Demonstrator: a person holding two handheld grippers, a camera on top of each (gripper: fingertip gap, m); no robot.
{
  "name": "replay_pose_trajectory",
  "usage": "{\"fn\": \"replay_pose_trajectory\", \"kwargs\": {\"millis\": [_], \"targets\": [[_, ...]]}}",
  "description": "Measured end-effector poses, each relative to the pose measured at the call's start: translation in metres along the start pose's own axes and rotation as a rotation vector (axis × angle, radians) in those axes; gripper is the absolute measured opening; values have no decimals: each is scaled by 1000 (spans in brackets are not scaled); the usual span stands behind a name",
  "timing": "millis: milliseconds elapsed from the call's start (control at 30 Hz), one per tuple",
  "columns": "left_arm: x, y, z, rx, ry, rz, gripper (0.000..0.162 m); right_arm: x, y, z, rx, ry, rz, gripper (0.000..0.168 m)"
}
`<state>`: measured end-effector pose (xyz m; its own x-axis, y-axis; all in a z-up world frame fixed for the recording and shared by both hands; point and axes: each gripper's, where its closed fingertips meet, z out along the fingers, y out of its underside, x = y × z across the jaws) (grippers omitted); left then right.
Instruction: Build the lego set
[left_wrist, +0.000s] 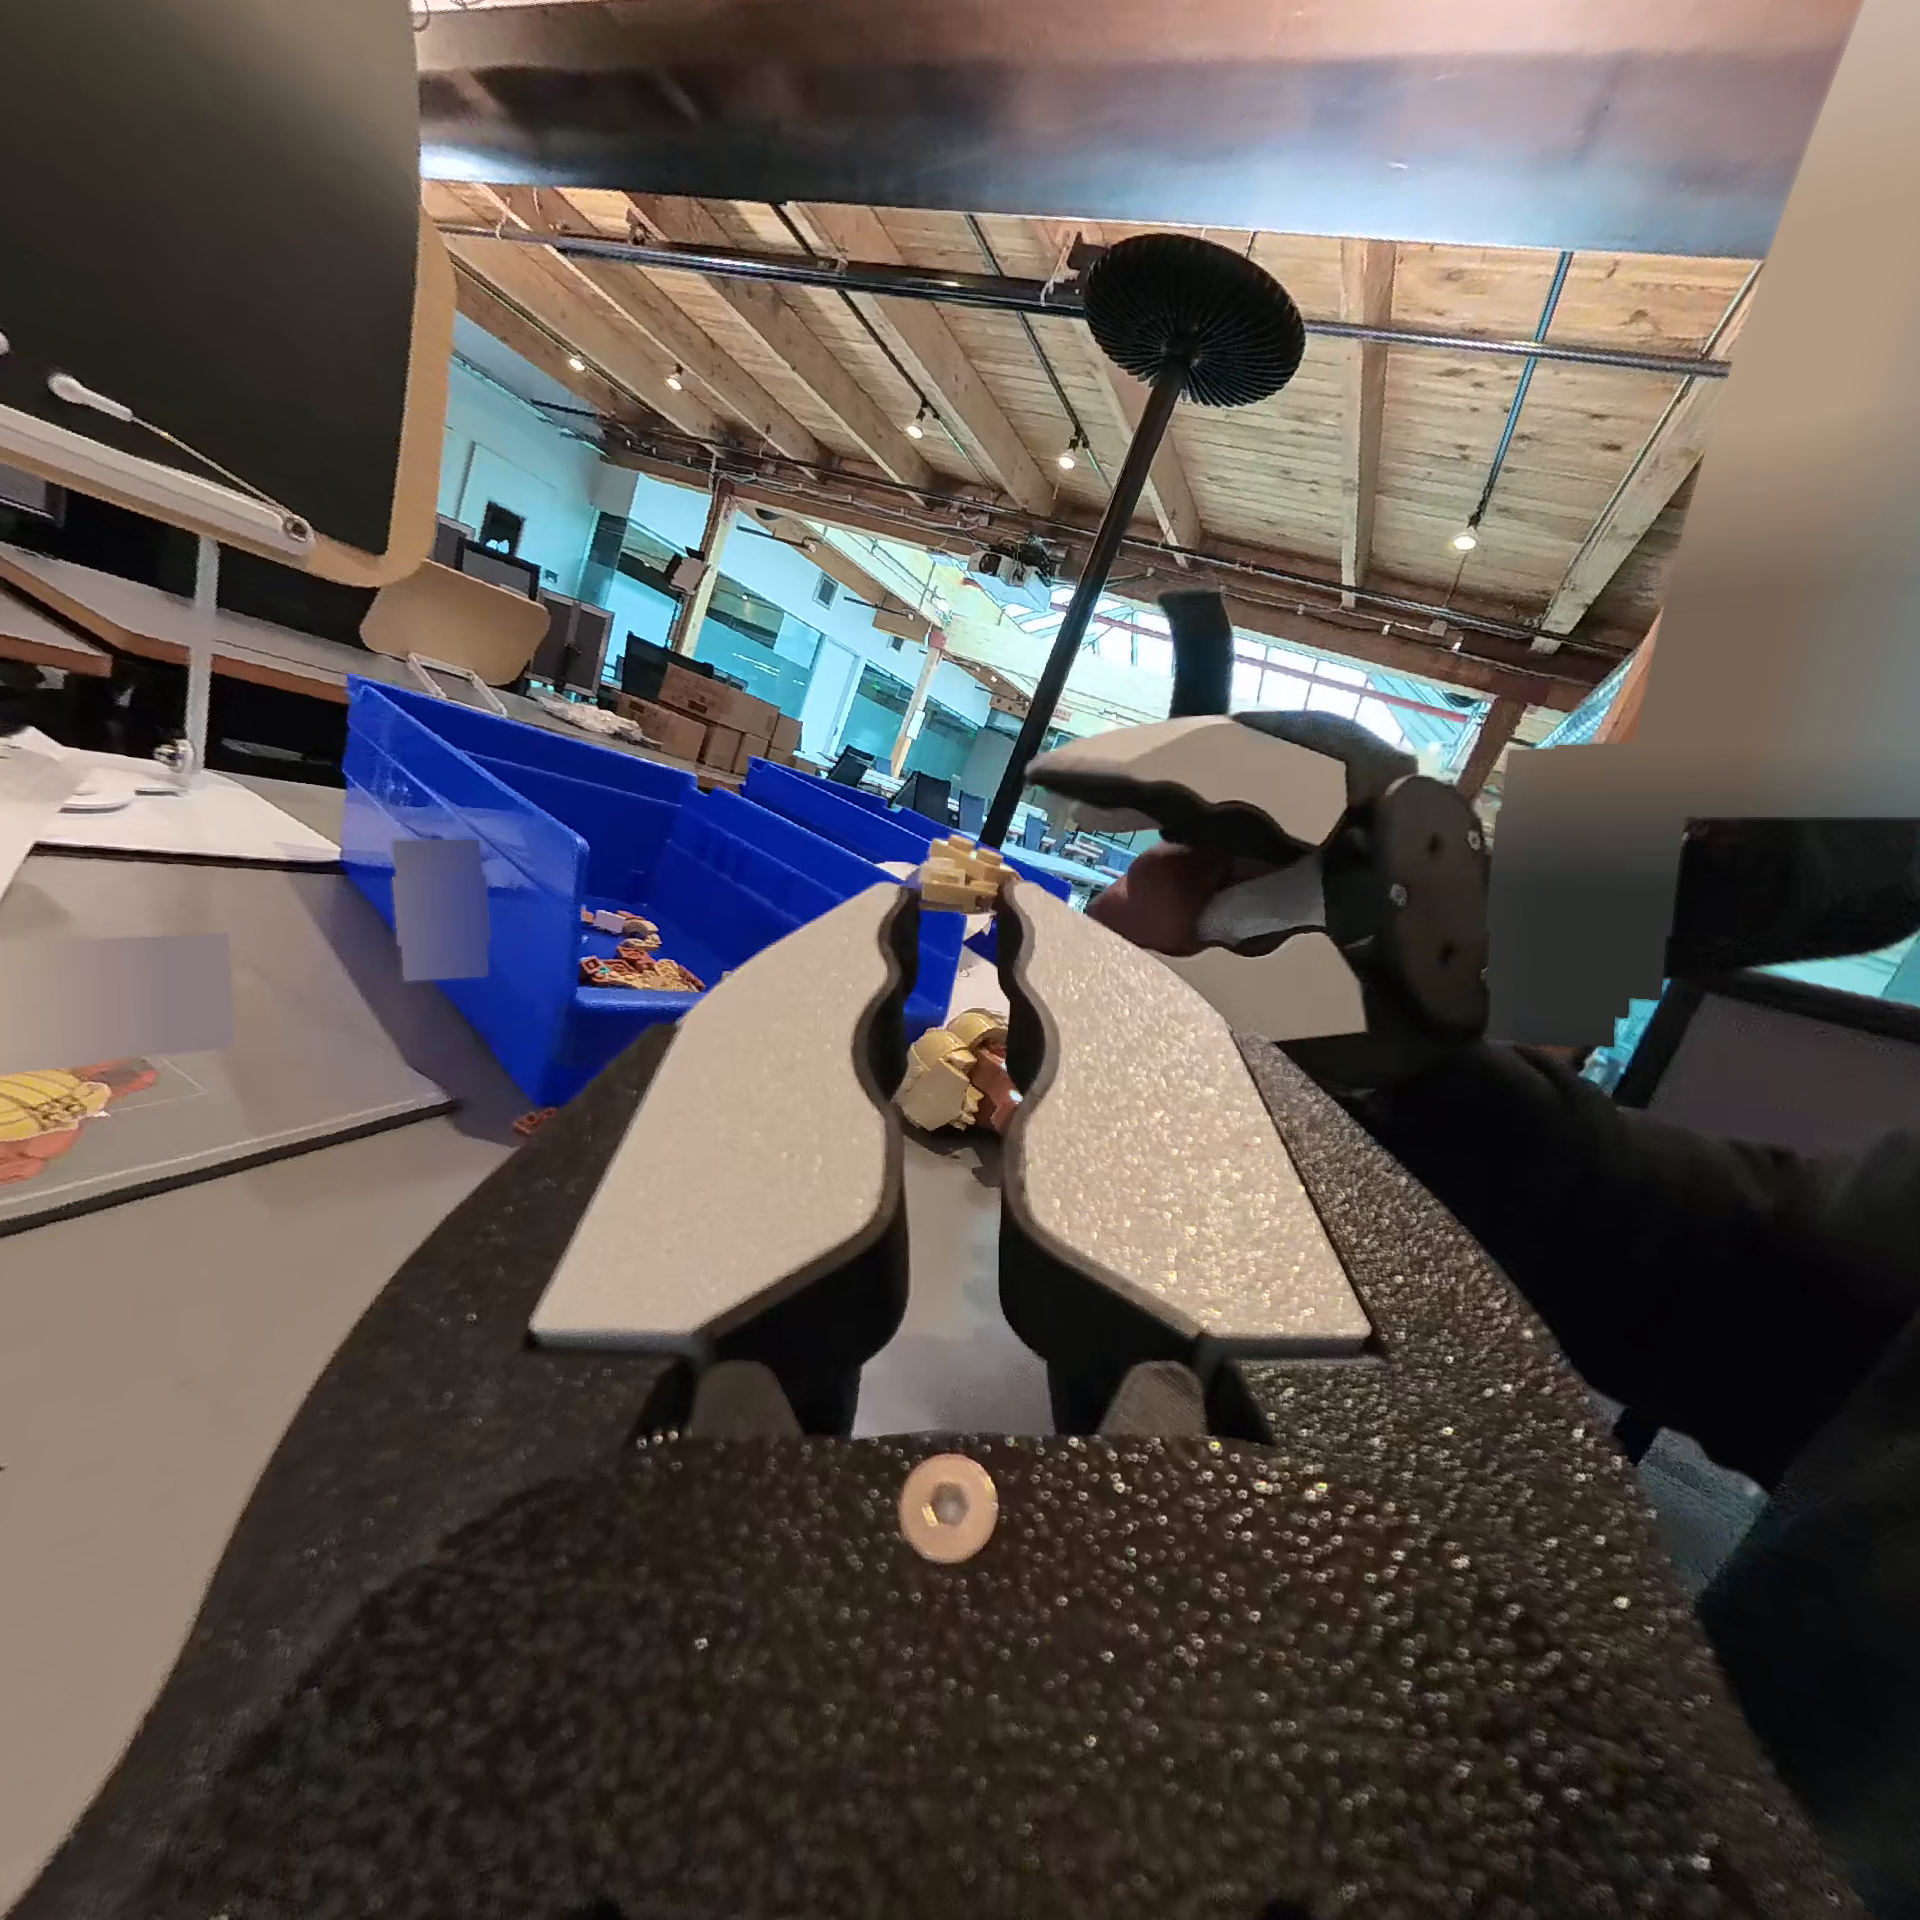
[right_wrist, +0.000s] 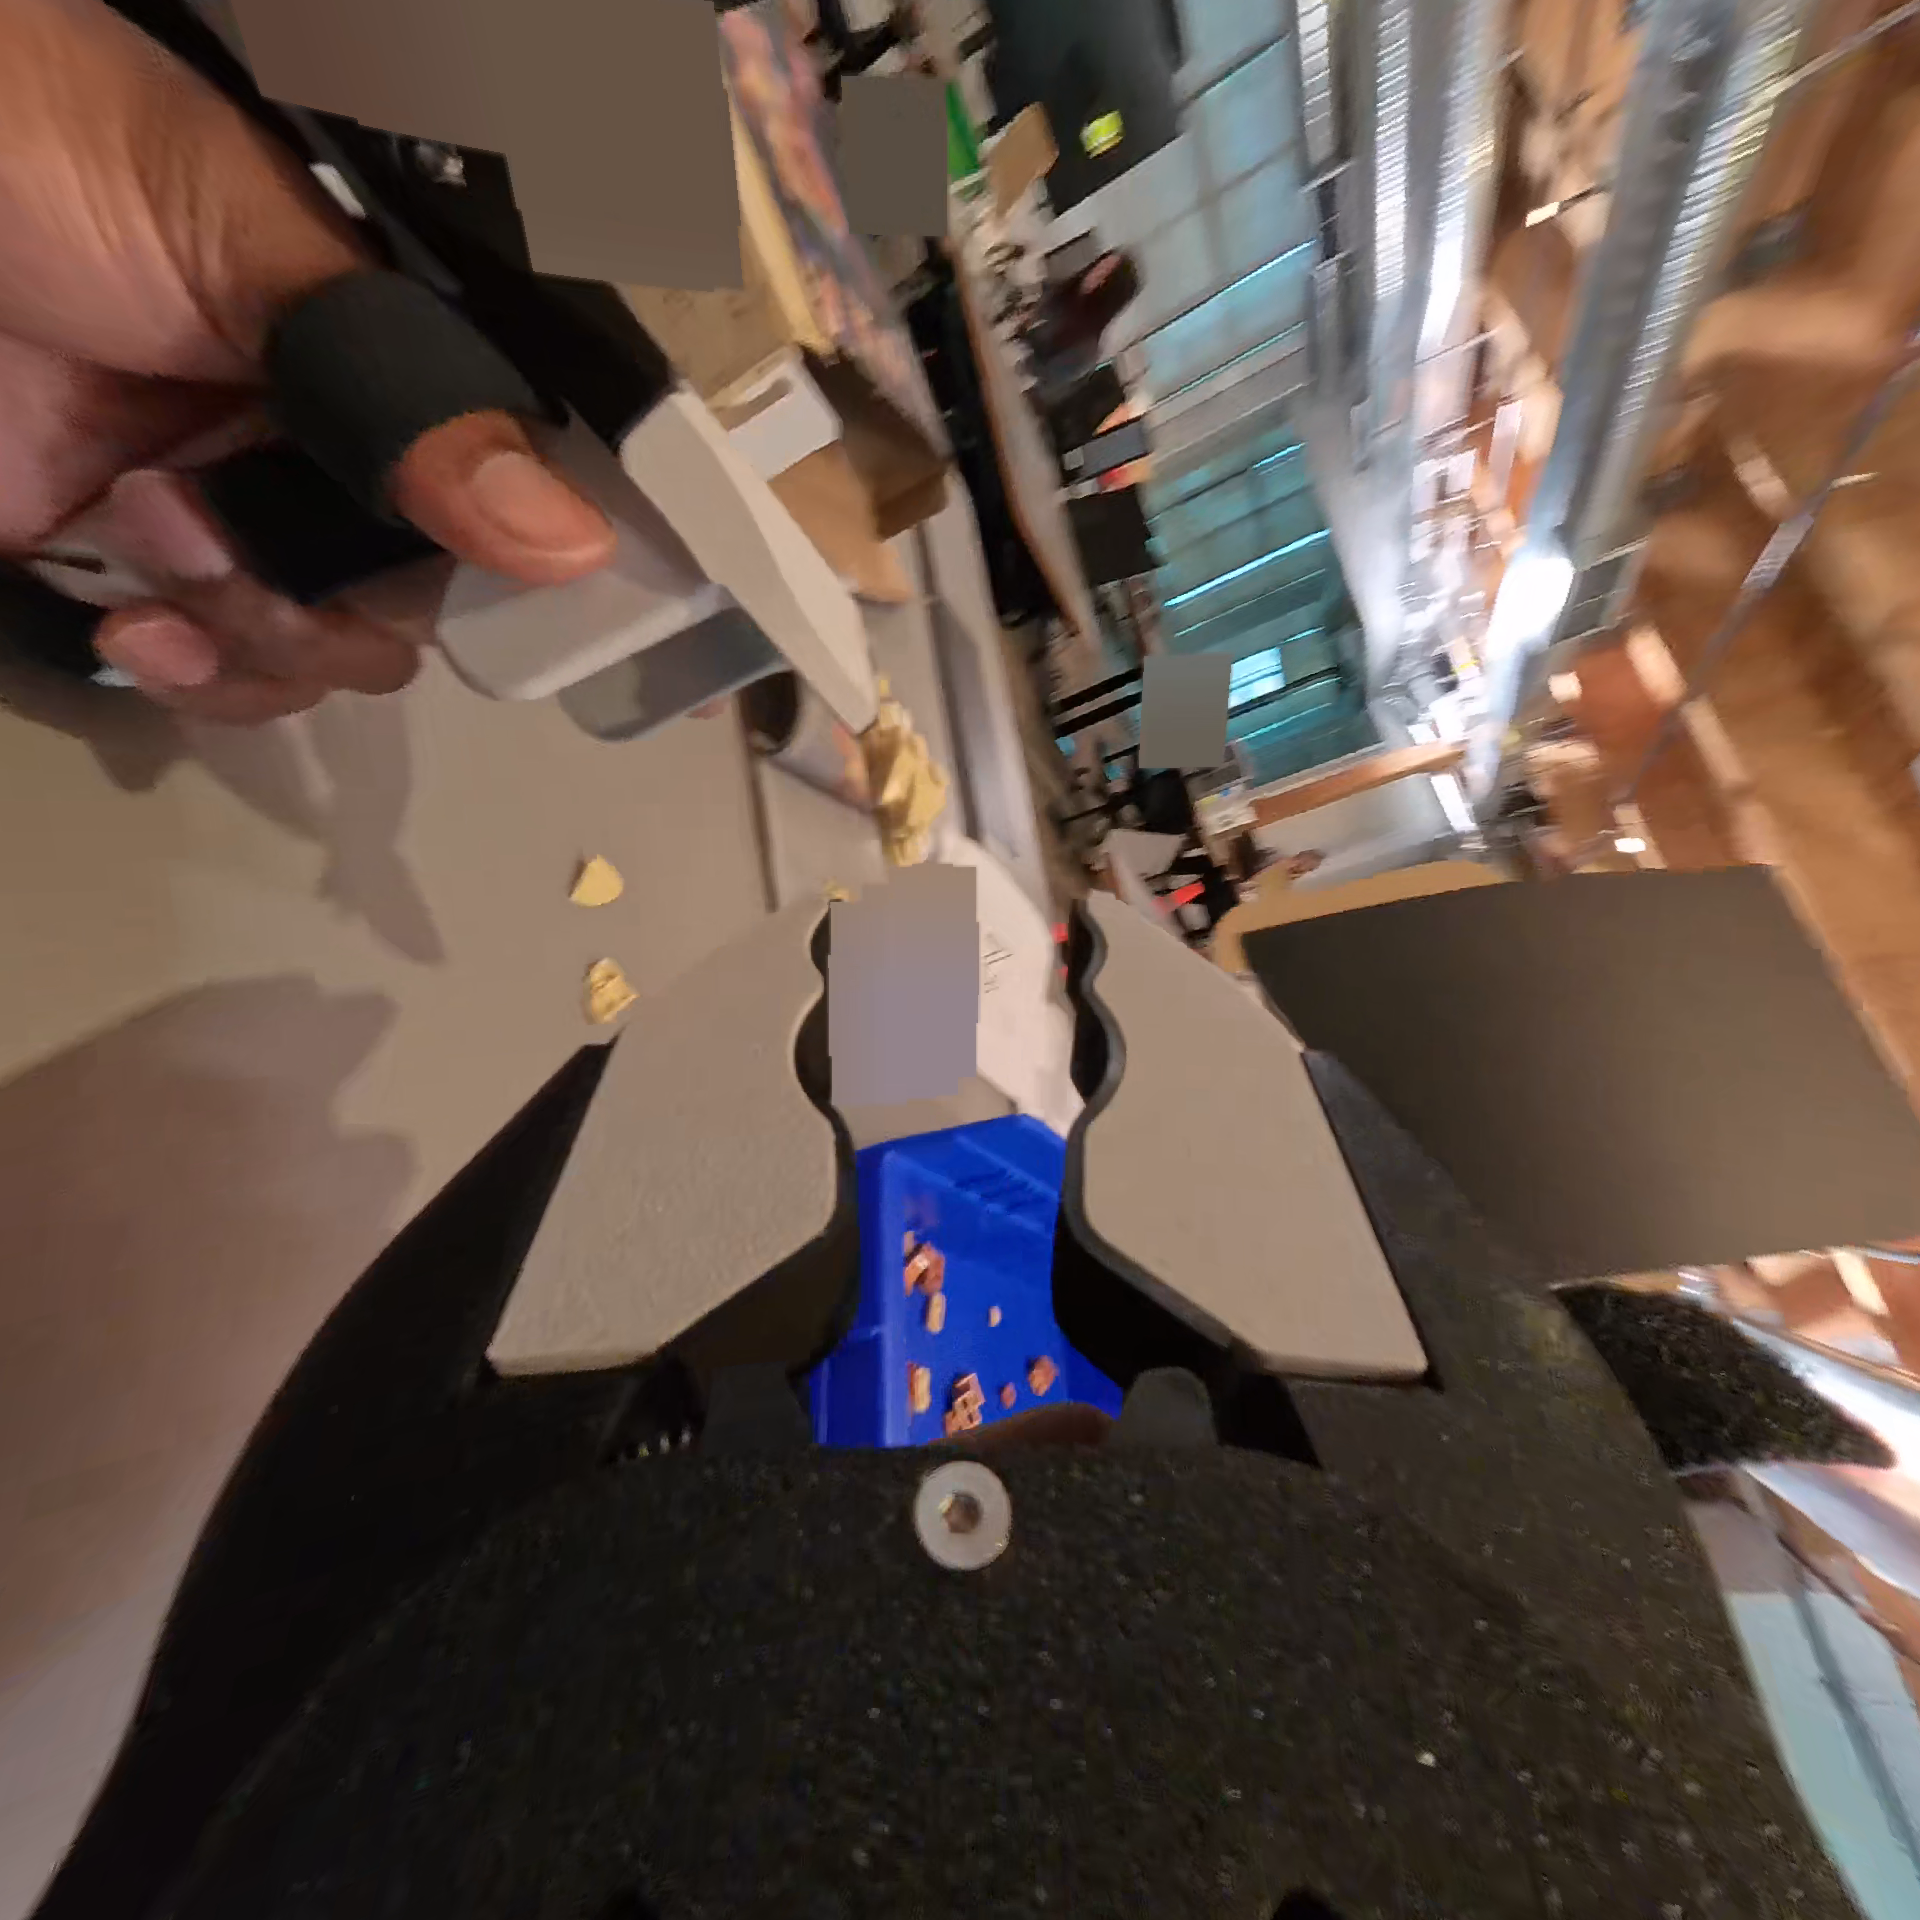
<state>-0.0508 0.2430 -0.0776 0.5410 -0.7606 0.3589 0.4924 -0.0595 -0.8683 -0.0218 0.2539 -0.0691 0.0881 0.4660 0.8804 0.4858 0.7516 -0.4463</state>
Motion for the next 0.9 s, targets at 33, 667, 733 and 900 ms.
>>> {"fn": "replay_pose_trajectory", "kwargs": {"millis": [33,667,733,900], "targets": [[-1,-1,1,-8,1,3,14,6,1,2,16,62,-7,44],[-25,-36,39,-87,181,44,14,85,38,12,22,466,163,21],[-28,-35,43,-89,196,44,14,92,29,15,121,425,282,16],[-39,-32,49,-77,214,28,14,96,31,22,167,320,430,21]]}}
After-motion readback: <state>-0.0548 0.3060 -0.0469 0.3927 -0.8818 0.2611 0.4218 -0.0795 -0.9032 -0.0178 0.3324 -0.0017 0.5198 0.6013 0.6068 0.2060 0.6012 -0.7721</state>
